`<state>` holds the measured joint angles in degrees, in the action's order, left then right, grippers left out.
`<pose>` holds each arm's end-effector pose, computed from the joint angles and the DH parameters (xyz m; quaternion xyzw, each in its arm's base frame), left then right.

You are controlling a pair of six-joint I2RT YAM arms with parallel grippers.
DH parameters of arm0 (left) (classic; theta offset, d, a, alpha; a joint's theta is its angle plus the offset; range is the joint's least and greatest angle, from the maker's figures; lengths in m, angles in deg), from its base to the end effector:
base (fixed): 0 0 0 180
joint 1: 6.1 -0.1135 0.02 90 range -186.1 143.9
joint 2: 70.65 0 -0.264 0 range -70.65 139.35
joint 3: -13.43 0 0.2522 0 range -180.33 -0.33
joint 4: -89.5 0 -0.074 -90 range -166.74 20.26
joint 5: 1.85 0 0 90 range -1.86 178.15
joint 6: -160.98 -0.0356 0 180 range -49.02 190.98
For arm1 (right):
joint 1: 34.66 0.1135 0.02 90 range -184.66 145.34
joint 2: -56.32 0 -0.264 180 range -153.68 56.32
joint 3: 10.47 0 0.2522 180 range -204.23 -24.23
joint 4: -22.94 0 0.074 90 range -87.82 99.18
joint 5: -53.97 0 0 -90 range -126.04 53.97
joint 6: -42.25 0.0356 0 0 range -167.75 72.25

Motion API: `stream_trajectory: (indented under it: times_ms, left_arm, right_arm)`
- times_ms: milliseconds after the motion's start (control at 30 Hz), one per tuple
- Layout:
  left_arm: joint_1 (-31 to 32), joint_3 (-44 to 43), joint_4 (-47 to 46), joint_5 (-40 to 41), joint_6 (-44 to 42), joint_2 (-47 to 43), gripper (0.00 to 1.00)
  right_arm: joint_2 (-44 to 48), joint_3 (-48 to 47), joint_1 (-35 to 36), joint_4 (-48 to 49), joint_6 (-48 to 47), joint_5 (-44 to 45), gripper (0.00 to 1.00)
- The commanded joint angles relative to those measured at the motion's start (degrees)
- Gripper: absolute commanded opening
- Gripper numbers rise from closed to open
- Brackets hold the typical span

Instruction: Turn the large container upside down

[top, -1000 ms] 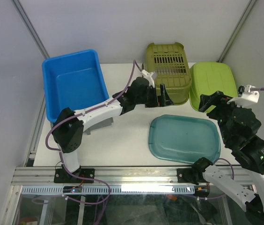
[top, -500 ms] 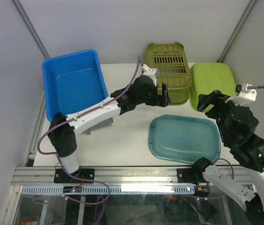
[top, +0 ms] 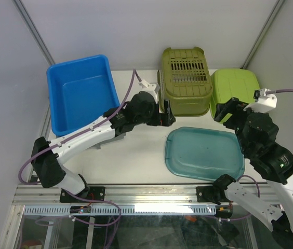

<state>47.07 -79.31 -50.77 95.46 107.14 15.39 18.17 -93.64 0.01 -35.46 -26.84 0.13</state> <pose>0.2098 -0.2725 0.3467 0.0997 0.8720 -0.2947 0.3779 0.0865 0.0343 0.4312 0.1016 0.7636 0.0593 0.6349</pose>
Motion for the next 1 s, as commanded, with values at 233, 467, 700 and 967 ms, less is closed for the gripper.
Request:
stream_trajectory:
  times_ms: [233, 467, 700, 967]
  left_arm:
    - [3.98, 13.13, -9.23, -21.15, 4.91, 4.65, 0.99]
    - [4.65, 10.78, -24.70, -31.69, 10.85, 13.76, 0.99]
    - [5.76, 2.05, -32.52, -39.62, 15.35, 24.40, 0.99]
    - [8.29, -7.95, -35.97, -44.03, 17.44, 32.61, 0.99]
  right_arm:
    - [0.64, 0.11, -0.13, 2.70, 0.94, -0.26, 0.77]
    - [0.67, -0.36, -0.13, 1.56, 2.07, -1.13, 0.77]
    - [2.11, -1.93, -0.13, -0.67, 2.20, -0.10, 0.77]
    - [3.00, -2.40, -0.11, -2.07, 2.74, 0.25, 0.77]
